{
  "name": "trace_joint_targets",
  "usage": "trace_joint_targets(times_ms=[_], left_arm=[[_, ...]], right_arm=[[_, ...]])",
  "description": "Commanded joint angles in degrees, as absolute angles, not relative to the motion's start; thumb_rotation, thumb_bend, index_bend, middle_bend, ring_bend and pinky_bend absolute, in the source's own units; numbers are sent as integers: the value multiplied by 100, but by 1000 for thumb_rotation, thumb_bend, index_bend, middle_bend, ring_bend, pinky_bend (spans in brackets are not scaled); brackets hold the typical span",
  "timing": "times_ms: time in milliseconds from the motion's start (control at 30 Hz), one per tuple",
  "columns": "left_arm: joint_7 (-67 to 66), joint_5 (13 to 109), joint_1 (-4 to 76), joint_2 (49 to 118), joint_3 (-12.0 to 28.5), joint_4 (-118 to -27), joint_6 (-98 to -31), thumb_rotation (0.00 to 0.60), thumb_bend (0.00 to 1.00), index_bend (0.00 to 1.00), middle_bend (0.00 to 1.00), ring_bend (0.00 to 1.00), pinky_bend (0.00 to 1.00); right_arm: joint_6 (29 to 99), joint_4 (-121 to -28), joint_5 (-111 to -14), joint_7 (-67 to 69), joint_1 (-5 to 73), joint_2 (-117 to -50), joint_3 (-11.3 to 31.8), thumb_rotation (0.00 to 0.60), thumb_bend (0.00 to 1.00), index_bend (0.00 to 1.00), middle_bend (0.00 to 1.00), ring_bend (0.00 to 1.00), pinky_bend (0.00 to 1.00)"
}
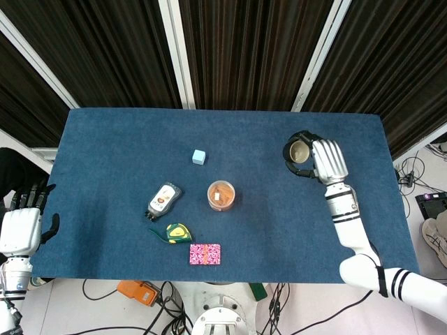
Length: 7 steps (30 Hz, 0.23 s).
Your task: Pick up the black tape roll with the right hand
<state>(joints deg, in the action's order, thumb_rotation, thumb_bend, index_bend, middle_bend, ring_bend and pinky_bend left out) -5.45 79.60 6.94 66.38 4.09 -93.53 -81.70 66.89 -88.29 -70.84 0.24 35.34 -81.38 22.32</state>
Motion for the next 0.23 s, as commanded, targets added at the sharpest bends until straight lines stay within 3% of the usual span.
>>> trace_joint_targets(times_ms=[33, 233], left_arm=[[-507, 7933, 698, 6635, 428, -9350, -8155, 600, 452, 144, 42, 126, 84], [-479, 7885, 727, 6649, 449, -9303, -8094, 600, 453, 144, 42, 126, 84]], right_arm=[[6903, -8968, -7349, 229, 3466, -7985, 2274, 600, 550, 567, 485, 589, 633], [7364, -9134, -7796, 264, 3349, -7827, 2199, 600, 549, 567, 485, 589, 633]])
